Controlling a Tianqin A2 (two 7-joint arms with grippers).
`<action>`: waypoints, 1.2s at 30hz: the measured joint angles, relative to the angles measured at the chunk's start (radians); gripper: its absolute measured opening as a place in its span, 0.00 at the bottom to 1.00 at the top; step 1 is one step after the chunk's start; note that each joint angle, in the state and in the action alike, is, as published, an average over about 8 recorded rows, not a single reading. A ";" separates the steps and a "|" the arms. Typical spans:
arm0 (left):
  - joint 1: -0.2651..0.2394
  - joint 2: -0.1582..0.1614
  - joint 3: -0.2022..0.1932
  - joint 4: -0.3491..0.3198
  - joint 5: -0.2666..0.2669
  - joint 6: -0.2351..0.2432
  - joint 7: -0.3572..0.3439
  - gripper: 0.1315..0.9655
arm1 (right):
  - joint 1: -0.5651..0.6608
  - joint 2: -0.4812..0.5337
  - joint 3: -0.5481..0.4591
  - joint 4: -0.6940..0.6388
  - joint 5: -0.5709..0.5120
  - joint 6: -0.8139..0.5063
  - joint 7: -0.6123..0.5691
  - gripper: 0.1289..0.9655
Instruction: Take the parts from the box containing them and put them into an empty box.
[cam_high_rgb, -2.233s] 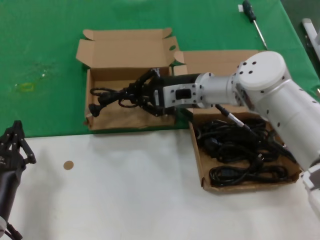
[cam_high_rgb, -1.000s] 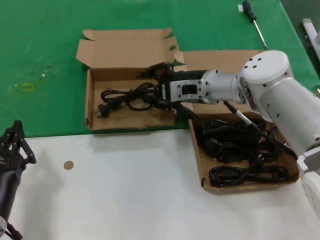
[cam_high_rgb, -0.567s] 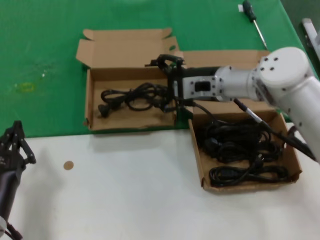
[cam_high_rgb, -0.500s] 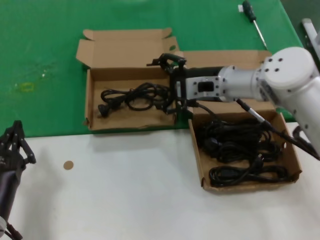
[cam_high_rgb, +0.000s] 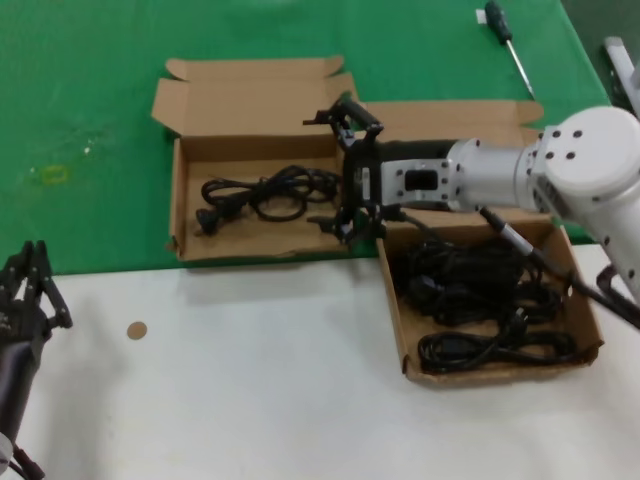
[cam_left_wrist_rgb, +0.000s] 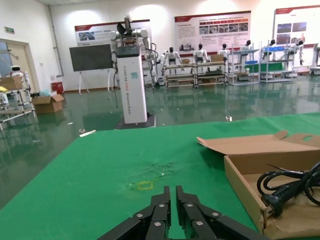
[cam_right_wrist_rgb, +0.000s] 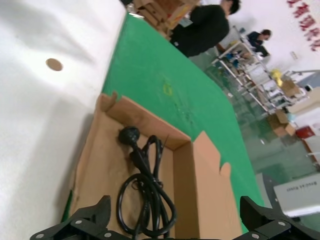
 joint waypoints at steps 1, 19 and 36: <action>0.000 0.000 0.000 0.000 0.000 0.000 0.000 0.04 | -0.008 0.000 0.004 0.006 0.003 0.006 0.005 0.84; 0.000 0.000 0.000 0.000 0.000 0.000 0.000 0.21 | -0.226 -0.004 0.103 0.172 0.077 0.187 0.142 1.00; 0.000 0.000 0.000 0.000 0.000 0.000 0.000 0.65 | -0.449 -0.008 0.205 0.340 0.153 0.371 0.281 1.00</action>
